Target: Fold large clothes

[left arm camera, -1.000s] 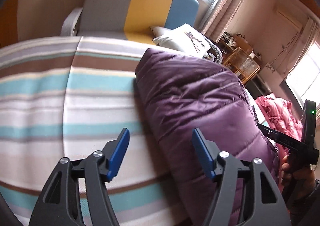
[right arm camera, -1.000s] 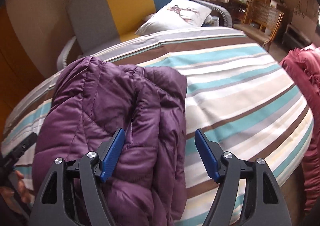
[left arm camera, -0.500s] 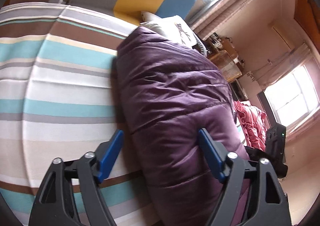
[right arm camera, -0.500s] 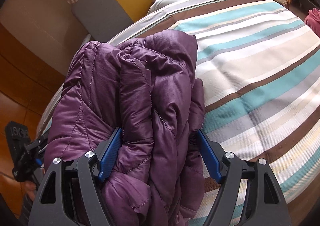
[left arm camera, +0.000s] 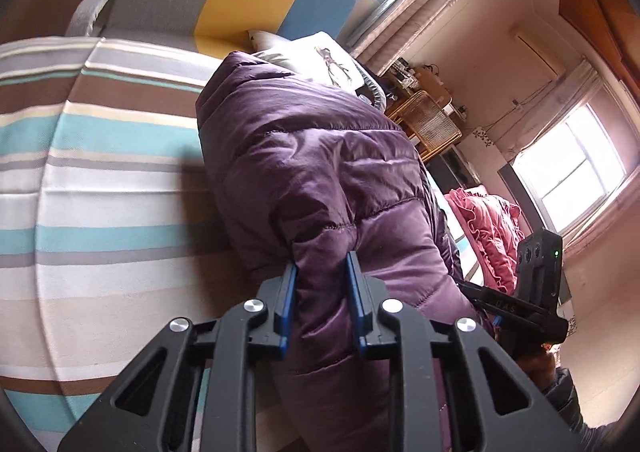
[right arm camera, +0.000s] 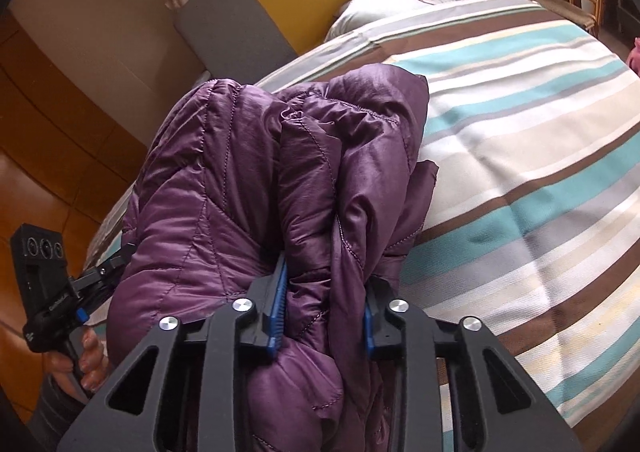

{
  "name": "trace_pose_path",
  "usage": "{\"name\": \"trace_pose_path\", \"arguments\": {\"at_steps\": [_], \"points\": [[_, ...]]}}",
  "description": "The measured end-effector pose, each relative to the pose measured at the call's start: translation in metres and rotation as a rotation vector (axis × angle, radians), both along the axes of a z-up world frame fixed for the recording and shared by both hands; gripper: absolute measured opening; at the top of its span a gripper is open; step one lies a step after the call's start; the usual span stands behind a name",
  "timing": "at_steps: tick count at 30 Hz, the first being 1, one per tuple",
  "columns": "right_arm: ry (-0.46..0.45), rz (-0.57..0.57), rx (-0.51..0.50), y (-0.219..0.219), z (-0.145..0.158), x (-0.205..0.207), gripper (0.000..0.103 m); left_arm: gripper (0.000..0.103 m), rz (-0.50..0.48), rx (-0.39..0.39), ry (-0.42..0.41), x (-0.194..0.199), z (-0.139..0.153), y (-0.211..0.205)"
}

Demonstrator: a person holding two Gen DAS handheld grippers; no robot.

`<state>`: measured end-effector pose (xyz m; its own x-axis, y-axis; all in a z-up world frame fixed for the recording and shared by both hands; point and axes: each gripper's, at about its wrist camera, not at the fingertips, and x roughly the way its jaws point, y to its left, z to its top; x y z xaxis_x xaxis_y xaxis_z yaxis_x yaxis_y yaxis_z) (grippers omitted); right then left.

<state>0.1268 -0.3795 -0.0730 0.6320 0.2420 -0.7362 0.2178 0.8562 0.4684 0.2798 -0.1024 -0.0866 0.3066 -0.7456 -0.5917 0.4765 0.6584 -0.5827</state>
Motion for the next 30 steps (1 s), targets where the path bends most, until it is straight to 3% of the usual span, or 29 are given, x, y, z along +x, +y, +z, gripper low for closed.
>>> {"name": "trace_pose_path", "arguments": {"at_steps": [7, 21, 30], "points": [[-0.029, 0.087, -0.013, 0.042, 0.013, 0.007, 0.023, 0.019, 0.064, -0.002, -0.027, -0.011, 0.010, 0.051], [-0.098, 0.376, -0.022, 0.201, 0.039, 0.075, 0.022, 0.019, 0.357, 0.055, -0.094, -0.013, 0.031, 0.206], [-0.117, 0.469, -0.063, 0.252, 0.040, 0.101, 0.022, 0.019, 0.477, 0.072, -0.050, -0.011, -0.001, 0.255]]}}
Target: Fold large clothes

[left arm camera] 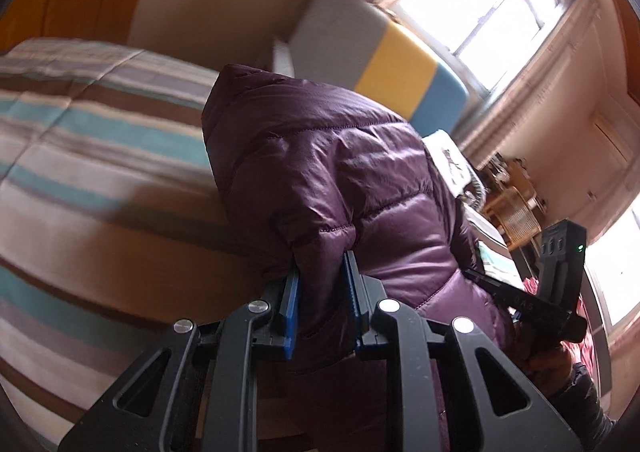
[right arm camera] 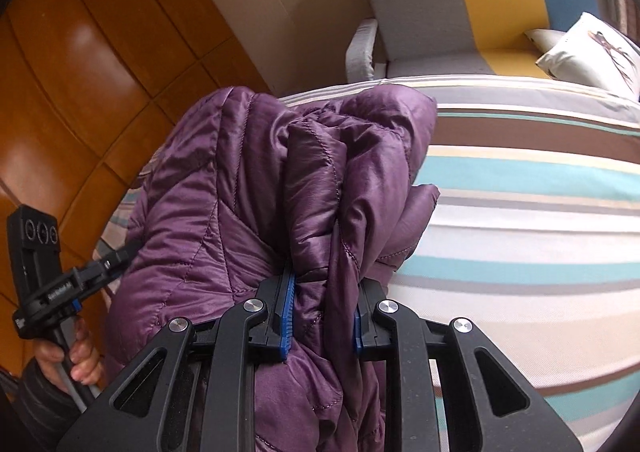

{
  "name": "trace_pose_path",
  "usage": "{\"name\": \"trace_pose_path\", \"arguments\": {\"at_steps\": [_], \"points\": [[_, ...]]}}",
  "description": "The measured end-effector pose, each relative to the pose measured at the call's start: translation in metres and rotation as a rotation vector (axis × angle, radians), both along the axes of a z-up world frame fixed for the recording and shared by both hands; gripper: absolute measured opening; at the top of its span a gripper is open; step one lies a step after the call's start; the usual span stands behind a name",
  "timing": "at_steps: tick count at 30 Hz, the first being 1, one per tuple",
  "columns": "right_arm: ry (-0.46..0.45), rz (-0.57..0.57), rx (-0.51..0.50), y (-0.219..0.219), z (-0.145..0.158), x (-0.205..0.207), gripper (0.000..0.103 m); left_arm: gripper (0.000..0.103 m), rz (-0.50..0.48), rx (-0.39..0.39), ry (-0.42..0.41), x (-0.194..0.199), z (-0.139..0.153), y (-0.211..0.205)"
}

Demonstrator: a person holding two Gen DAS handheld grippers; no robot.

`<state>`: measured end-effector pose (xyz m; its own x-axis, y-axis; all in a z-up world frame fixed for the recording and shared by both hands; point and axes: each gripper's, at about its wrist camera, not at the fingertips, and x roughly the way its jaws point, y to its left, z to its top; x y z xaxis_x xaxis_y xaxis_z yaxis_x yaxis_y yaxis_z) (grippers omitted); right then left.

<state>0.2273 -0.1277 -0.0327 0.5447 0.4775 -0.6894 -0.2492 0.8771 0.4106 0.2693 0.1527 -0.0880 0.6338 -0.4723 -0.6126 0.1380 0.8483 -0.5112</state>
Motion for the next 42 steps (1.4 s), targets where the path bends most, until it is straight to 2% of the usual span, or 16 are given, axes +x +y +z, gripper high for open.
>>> {"name": "trace_pose_path", "arguments": {"at_steps": [4, 12, 16, 21, 24, 28, 31, 34, 36, 42], "points": [[0.005, 0.002, -0.028, 0.011, -0.005, 0.007, 0.022, 0.020, 0.042, 0.018, 0.002, 0.000, -0.014, -0.008], [0.005, -0.017, -0.061, 0.015, -0.028, 0.008, 0.022, 0.022, 0.068, 0.135, -0.028, 0.003, -0.019, -0.030], [-0.002, -0.029, -0.055, 0.014, -0.035, 0.005, 0.022, 0.024, 0.078, 0.144, -0.027, 0.000, -0.026, -0.026], [0.002, -0.046, -0.070, 0.016, -0.029, 0.002, 0.026, 0.028, 0.097, 0.146, -0.019, -0.005, -0.024, -0.019], [0.003, -0.064, -0.084, 0.016, -0.022, 0.006, 0.032, 0.031, 0.109, 0.144, -0.016, -0.011, -0.020, -0.018], [-0.017, -0.071, -0.101, 0.016, -0.014, 0.002, 0.034, 0.031, 0.124, 0.146, -0.021, -0.017, -0.015, -0.016], [-0.034, -0.081, -0.108, 0.015, -0.008, -0.002, 0.041, 0.033, 0.138, 0.141, -0.028, -0.025, -0.010, -0.014], [-0.044, -0.082, -0.110, 0.015, -0.005, -0.005, 0.041, 0.033, 0.142, 0.143, -0.036, -0.033, -0.006, -0.012], [-0.050, -0.093, -0.118, 0.014, -0.002, -0.005, 0.048, 0.033, 0.151, 0.138, -0.043, -0.040, -0.003, -0.010], [-0.087, -0.106, -0.105, 0.005, 0.010, -0.013, 0.050, 0.033, 0.166, 0.138, -0.056, -0.058, 0.001, -0.005]]}}
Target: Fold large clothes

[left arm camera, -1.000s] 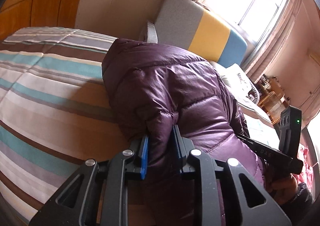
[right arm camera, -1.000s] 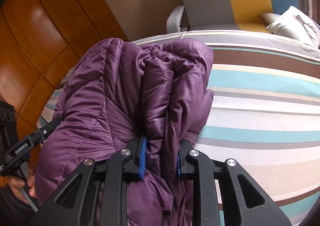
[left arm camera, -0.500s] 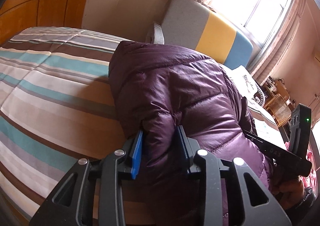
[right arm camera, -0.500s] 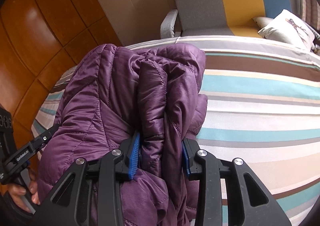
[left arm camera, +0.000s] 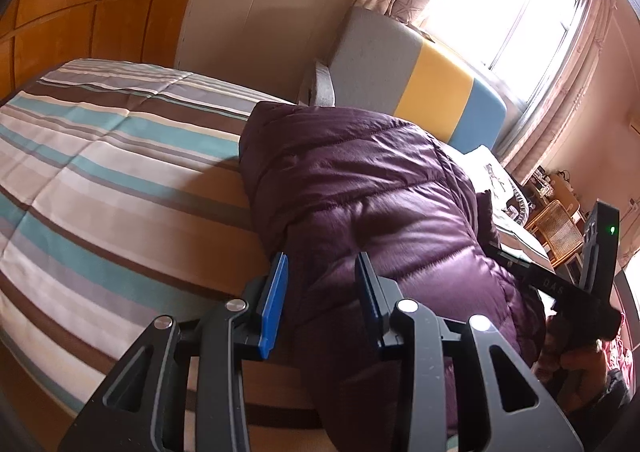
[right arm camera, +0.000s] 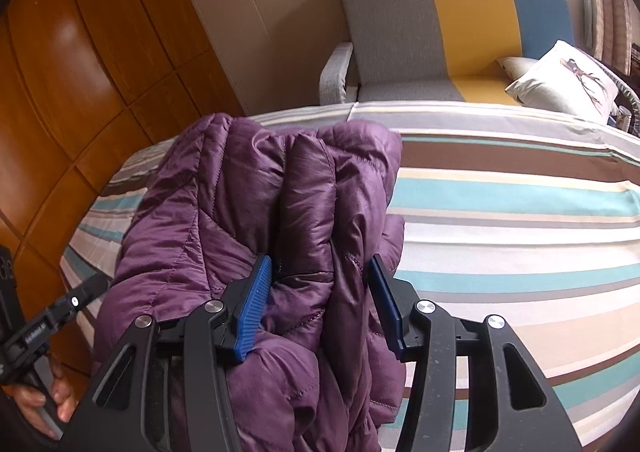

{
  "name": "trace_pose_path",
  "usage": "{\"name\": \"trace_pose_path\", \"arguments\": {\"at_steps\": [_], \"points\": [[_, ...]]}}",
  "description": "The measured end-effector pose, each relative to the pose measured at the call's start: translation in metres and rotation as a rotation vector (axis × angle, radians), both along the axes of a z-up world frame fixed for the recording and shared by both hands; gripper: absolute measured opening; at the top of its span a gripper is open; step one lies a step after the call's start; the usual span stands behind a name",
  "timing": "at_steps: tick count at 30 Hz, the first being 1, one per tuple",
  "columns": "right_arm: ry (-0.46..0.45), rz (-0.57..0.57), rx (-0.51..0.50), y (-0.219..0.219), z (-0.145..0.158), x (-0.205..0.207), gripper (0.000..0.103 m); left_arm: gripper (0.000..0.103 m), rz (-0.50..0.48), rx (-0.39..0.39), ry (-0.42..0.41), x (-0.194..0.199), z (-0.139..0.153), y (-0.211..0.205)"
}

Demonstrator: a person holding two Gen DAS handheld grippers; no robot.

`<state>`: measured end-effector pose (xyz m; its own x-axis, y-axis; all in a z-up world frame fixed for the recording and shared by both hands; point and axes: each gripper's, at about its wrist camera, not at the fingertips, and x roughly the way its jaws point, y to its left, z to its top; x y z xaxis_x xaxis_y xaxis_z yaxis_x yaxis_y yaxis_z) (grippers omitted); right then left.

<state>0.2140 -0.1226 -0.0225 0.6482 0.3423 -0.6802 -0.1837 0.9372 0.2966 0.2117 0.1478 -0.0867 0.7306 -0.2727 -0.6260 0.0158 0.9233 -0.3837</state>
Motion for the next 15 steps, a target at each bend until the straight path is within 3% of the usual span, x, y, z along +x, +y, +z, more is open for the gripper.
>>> {"name": "trace_pose_path", "arguments": {"at_steps": [8, 13, 15], "points": [[-0.123, 0.039, -0.019, -0.006, 0.034, -0.033, 0.050, 0.033, 0.005, 0.001, -0.001, -0.018, -0.001, -0.007], [-0.141, 0.146, -0.048, 0.008, 0.039, -0.053, 0.030, 0.033, 0.011, -0.004, -0.001, -0.024, -0.001, -0.015], [-0.131, 0.170, -0.075, 0.013, 0.033, -0.058, 0.030, 0.033, 0.004, 0.007, 0.001, -0.025, -0.002, -0.020]]}}
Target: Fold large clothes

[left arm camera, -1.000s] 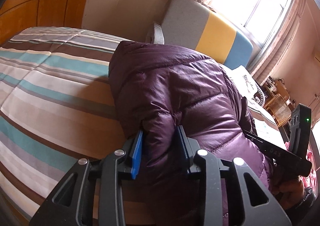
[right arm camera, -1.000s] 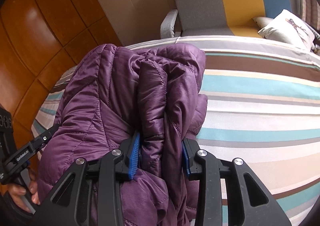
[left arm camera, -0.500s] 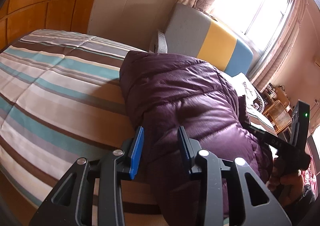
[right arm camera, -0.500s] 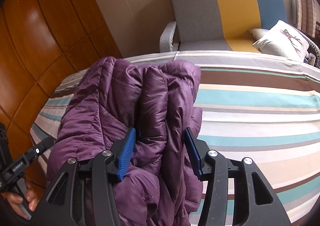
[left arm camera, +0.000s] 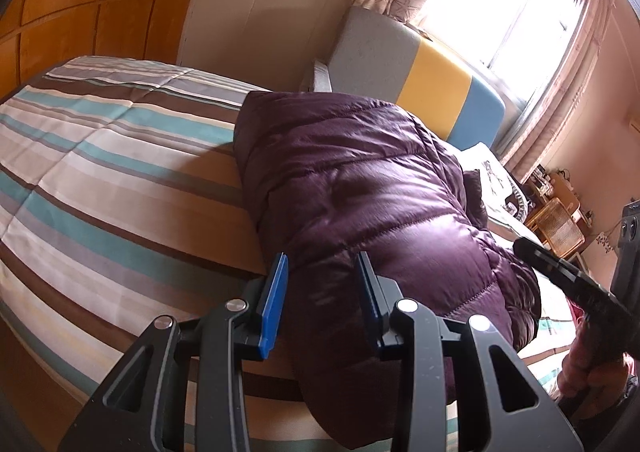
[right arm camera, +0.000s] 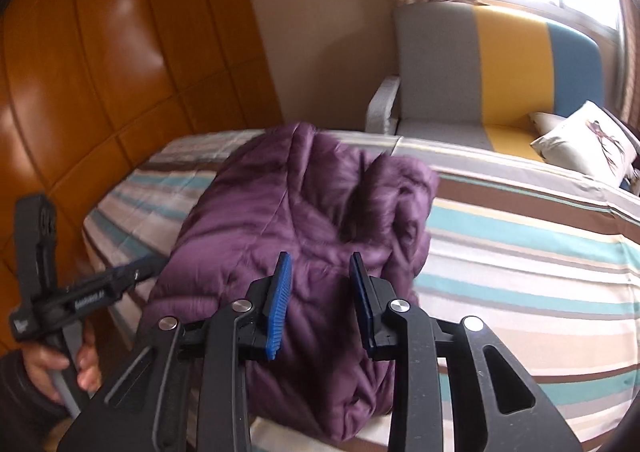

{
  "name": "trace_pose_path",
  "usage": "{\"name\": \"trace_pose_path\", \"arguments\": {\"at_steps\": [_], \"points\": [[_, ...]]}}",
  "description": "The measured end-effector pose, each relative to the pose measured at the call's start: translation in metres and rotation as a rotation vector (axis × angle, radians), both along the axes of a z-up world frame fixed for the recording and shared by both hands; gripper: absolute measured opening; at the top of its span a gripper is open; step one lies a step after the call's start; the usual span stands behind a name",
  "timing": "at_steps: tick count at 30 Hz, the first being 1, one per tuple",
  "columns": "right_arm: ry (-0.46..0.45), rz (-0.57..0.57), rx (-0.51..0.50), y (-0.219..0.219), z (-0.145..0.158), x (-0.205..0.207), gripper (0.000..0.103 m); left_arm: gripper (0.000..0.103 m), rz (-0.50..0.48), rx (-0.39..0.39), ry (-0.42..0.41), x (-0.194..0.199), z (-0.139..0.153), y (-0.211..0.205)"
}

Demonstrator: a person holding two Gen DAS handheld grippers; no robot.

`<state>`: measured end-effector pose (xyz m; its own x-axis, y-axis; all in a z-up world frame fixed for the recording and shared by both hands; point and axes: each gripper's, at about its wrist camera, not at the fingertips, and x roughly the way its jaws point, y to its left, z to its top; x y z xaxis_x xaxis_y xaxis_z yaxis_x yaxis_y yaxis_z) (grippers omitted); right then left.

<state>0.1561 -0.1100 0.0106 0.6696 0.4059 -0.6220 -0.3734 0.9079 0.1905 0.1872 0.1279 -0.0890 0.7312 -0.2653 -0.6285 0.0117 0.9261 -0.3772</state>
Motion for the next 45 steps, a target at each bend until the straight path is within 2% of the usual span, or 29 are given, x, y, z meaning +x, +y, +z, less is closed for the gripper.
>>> {"name": "trace_pose_path", "arguments": {"at_steps": [6, 11, 14, 22, 26, 29, 30, 31, 35, 38, 43, 45], "points": [[0.096, -0.009, -0.099, 0.005, -0.036, 0.008, 0.030, 0.034, -0.013, 0.040, 0.020, 0.007, -0.006, -0.013], [0.126, -0.033, -0.117, 0.003, -0.066, 0.017, 0.030, 0.034, -0.015, 0.109, 0.017, 0.014, -0.013, -0.026], [0.125, -0.045, -0.105, 0.004, -0.075, 0.019, 0.030, 0.034, -0.004, 0.140, 0.013, 0.016, -0.017, -0.031], [0.111, -0.082, -0.093, 0.004, -0.063, 0.012, 0.030, 0.037, 0.046, 0.165, -0.003, 0.006, -0.005, -0.032], [0.087, -0.098, -0.092, 0.007, -0.055, 0.006, 0.032, 0.050, 0.063, 0.179, -0.025, -0.003, 0.001, -0.033], [0.072, -0.104, -0.095, 0.009, -0.048, 0.003, 0.032, 0.054, 0.075, 0.185, -0.035, -0.010, 0.005, -0.033], [0.068, -0.107, -0.092, 0.008, -0.046, 0.000, 0.034, 0.056, 0.080, 0.187, -0.038, -0.013, 0.006, -0.033], [0.066, -0.110, -0.088, 0.007, -0.044, -0.001, 0.041, 0.056, 0.083, 0.189, -0.041, -0.015, 0.008, -0.034], [0.052, -0.119, -0.080, 0.005, -0.037, -0.009, 0.042, 0.063, 0.100, 0.213, -0.057, -0.024, 0.015, -0.036], [0.034, -0.143, -0.088, 0.003, -0.031, -0.017, 0.054, 0.068, 0.122, 0.227, -0.072, -0.032, 0.021, -0.037], [0.004, -0.161, -0.101, 0.007, -0.018, -0.029, 0.056, 0.077, 0.155, 0.247, -0.092, -0.043, 0.028, -0.036], [0.004, -0.181, -0.110, 0.006, -0.014, -0.032, 0.063, 0.082, 0.169, 0.249, -0.093, -0.048, 0.030, -0.034]]}}
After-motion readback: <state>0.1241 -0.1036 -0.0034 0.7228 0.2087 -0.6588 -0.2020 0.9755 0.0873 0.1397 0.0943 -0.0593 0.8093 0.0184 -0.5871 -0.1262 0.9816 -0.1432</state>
